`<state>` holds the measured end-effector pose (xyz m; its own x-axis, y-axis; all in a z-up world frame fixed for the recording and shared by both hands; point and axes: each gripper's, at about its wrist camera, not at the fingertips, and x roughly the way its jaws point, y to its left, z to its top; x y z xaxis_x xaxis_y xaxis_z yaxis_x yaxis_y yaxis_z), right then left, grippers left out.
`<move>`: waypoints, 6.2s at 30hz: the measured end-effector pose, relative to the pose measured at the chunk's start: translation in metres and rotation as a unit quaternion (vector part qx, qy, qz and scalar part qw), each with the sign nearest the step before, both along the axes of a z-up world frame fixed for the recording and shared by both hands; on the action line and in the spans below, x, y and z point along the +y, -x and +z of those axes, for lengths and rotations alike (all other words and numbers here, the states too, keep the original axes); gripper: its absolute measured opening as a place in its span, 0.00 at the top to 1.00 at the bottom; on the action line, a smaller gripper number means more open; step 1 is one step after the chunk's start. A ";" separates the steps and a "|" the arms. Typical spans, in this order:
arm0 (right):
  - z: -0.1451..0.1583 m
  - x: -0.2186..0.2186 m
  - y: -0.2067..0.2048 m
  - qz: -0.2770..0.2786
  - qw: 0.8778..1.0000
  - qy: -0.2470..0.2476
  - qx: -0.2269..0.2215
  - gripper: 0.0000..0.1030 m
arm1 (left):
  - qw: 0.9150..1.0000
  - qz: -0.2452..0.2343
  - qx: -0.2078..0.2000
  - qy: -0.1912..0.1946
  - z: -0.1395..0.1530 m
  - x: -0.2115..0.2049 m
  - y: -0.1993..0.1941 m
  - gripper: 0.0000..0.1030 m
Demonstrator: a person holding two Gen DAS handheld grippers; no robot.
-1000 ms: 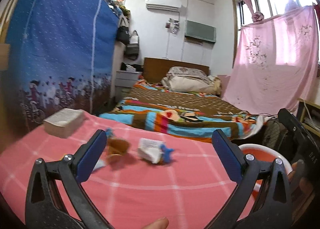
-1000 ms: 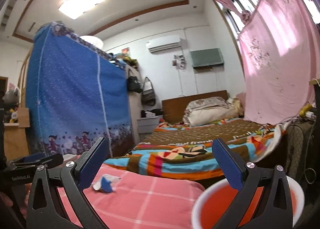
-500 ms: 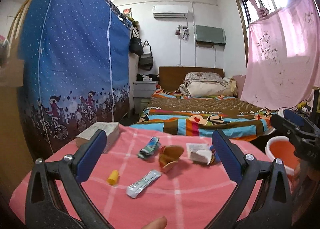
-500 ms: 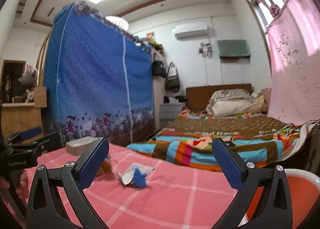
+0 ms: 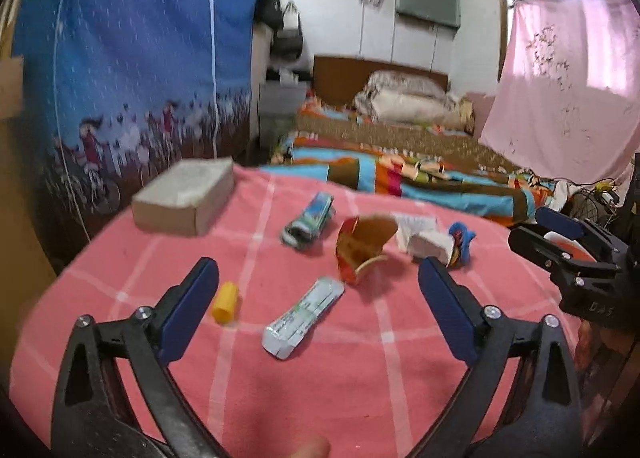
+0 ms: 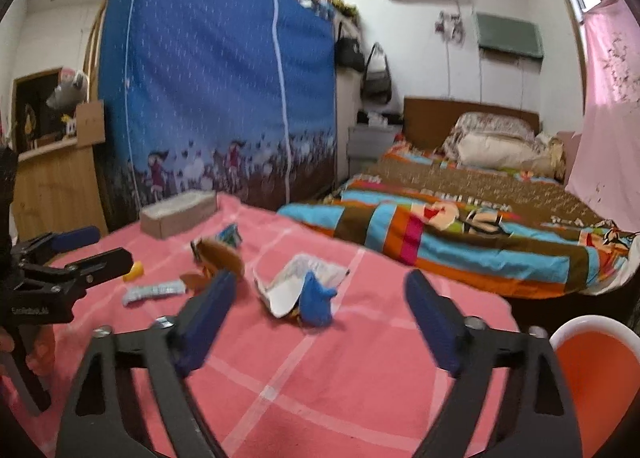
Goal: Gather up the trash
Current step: 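Grasp the white toothpaste tube with the left tool while the right tool grasps the blue-capped tube, then carry the tube and blue item in both tools over the orange bucket, then open both tools to drop the items into the bucket, then bring both tools back from the bucket to the bedspread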
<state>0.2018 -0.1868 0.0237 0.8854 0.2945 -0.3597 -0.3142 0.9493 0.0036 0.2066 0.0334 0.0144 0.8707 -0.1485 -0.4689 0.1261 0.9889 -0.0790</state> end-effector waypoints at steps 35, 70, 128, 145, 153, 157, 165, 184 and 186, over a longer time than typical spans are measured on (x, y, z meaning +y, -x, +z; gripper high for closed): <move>-0.022 0.006 -0.064 0.027 0.988 -0.024 0.148 0.75 | 0.987 -0.036 0.155 0.016 -0.031 0.001 -0.038 0.72; 0.012 -0.007 0.035 0.038 0.995 -0.030 -0.091 0.76 | 0.992 -0.054 -0.099 0.053 0.020 -0.027 0.051 0.76; 0.029 -0.207 0.110 -0.207 0.968 -0.106 -0.091 0.75 | 0.956 -0.289 0.005 0.058 0.030 -0.264 0.038 0.76; 0.004 -0.246 0.104 -0.252 0.957 -0.147 -0.005 0.73 | 0.944 -0.302 0.124 0.048 0.013 -0.306 0.026 0.76; 0.003 -0.253 0.104 -0.262 0.952 -0.156 0.007 0.73 | 0.943 -0.295 0.146 0.043 0.011 -0.314 0.020 0.75; 0.001 -0.256 0.103 -0.267 0.950 -0.159 0.014 0.65 | 0.943 -0.292 0.155 0.045 0.010 -0.316 0.017 0.73; 0.003 -0.260 0.107 -0.278 0.947 -0.163 0.002 0.55 | 0.950 -0.274 0.137 0.063 0.012 -0.306 0.017 0.58; 0.028 -0.225 0.109 -0.262 0.948 -0.150 -0.094 0.00 | 0.987 -0.122 -0.009 0.107 0.040 -0.207 0.020 0.00; 0.030 -0.218 0.106 -0.250 0.951 -0.150 -0.102 0.00 | 0.989 -0.104 -0.019 0.108 0.040 -0.195 0.020 0.00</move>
<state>0.0956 -0.4052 0.0542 0.9841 -0.1186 -0.1319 0.1522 0.9463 0.2852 0.1867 -0.1621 0.0546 0.8270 -0.4189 -0.3748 0.3315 0.9020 -0.2766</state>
